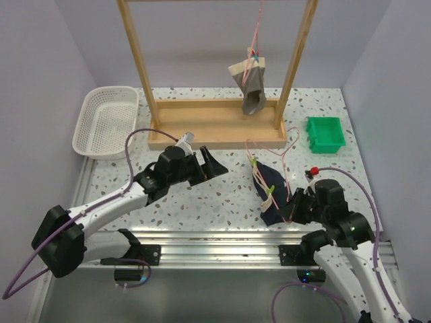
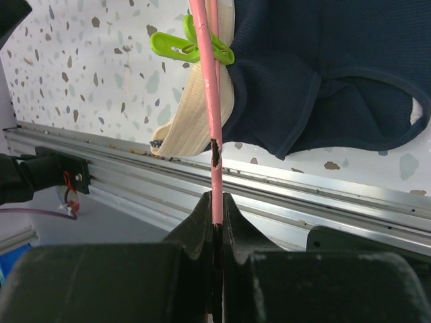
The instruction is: Remove the underwear clipped to the hanger
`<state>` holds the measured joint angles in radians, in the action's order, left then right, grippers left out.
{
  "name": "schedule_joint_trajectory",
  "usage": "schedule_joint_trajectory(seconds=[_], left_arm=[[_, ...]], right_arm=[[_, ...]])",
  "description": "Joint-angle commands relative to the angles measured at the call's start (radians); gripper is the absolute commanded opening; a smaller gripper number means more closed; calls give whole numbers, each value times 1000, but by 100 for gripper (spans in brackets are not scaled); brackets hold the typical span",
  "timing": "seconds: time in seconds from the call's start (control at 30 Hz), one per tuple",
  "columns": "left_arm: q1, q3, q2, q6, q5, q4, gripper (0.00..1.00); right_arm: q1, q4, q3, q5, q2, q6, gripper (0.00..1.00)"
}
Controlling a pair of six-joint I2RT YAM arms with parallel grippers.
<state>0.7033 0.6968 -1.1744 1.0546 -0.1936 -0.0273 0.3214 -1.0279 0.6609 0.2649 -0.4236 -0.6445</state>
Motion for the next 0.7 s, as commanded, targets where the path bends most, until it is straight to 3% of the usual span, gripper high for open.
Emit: schedule_joint_trajectory(seconds=[0.0,0.27,0.47,0.67], left_arm=[[31,75,-56,57,86,-65,100],[97,180,-256,90,148,-46,99],[128,323,-433,133,140,26,93],[139,487,-568,168,132,223,87]], right_arm=[[1,61,-17,66,8,25,0],[-1,14,-33,100,-33,95,0],[1,-40,-32,76,-33,147,0],[1,-74,-33,42,-24,175,0]])
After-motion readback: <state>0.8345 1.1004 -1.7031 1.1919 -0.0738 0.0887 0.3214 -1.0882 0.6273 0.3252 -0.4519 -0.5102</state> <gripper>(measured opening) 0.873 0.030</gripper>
